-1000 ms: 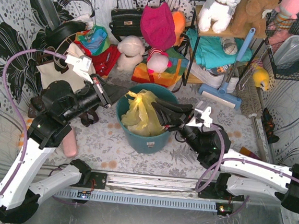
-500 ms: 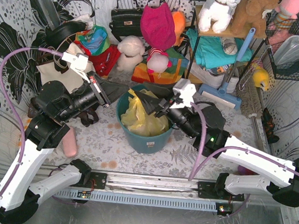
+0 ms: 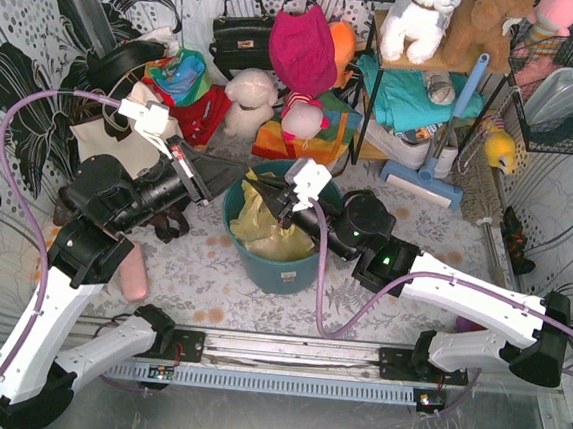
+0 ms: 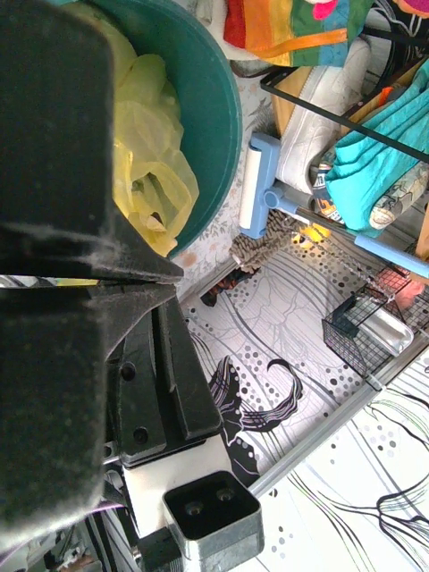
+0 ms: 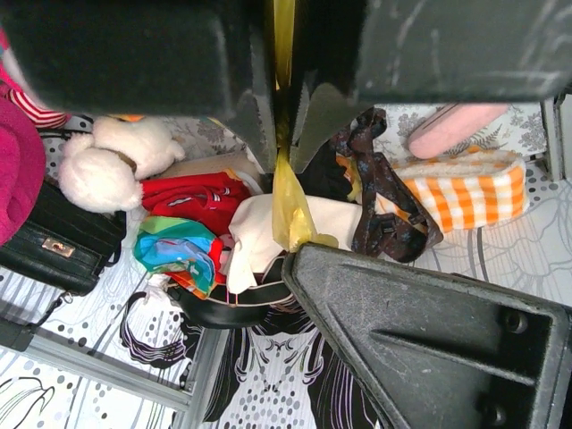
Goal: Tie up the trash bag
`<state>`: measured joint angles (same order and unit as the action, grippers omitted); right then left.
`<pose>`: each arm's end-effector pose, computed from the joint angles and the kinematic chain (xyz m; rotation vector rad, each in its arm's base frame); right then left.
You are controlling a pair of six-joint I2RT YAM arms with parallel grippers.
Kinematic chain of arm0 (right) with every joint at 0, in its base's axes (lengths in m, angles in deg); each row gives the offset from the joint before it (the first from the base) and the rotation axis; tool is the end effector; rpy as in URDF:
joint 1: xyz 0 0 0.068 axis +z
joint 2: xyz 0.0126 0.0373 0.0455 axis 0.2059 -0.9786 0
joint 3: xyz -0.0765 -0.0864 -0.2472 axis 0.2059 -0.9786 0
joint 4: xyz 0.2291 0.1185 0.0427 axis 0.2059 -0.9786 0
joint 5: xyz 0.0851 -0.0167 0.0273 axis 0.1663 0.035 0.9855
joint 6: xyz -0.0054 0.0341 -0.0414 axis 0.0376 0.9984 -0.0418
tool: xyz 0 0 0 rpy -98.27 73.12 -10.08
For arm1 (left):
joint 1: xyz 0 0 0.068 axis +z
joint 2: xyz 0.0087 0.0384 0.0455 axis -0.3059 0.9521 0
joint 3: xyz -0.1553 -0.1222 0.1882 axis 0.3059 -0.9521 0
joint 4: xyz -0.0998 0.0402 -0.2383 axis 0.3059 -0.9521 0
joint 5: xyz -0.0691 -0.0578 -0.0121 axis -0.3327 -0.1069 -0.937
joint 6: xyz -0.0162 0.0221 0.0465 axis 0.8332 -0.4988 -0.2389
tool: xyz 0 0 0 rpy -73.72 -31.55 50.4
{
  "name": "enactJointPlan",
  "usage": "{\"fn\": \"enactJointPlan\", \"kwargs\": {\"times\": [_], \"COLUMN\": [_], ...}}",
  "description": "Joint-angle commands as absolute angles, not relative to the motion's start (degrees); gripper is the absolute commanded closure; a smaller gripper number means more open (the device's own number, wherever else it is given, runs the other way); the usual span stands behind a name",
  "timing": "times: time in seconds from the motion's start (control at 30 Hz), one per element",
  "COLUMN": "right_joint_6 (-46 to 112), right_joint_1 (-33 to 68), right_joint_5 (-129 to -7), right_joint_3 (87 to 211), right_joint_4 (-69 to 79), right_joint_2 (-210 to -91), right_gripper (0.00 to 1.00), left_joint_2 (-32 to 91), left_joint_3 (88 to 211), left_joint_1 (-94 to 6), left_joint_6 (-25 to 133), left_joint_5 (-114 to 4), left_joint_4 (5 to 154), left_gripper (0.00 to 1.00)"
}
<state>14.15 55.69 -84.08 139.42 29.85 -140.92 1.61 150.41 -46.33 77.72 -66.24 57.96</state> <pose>0.1151 0.2654 0.4347 -0.7195 1.0653 0.7462 0.1185 -0.0779 0.4796 0.1996 1.5634 -1.1410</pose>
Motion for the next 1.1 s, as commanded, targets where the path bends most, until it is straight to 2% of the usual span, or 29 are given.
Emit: {"fn": "enactJointPlan", "kwargs": {"times": [0.0,0.1,0.23,0.53,0.8,1.0,1.07], "right_joint_6": [13.1,13.3,13.5,14.0,14.4,14.8,15.0], "right_joint_1": [55.6,55.5,55.6,55.5,55.6,55.6,55.5], "right_joint_5": [-83.7,-83.7,-83.9,-83.2,-82.7,-82.2,-82.2], "right_joint_3": [140.3,140.1,139.9,139.9,139.6,139.6,139.5], "right_joint_4": [34.0,34.8,35.0,35.2,35.6,35.7,35.8], "right_joint_2": [-140.2,-140.0,-139.8,-139.5,-139.7,-140.0,-139.9], "right_gripper": [0.96,1.0,1.0,1.0,1.0,1.0,1.0], "left_joint_2": [0.8,0.1,-0.6,-0.7,0.1,1.6,2.0], "left_joint_3": [151.5,150.8,148.8,143.3,140.9,141.9,141.9], "left_joint_1": [-46.6,-46.5,-46.5,-46.5,-46.6,-46.6,-46.6], "left_joint_6": [77.2,77.0,76.2,78.7,81.5,81.4,81.3], "left_joint_5": [-66.0,-63.8,-61.5,-61.5,-64.3,-64.6,-64.9], "left_joint_4": [61.4,60.8,59.9,64.3,71.5,71.7,72.2], "left_gripper": [0.82,0.51,0.38,0.32,0.32,0.4,0.46]}}
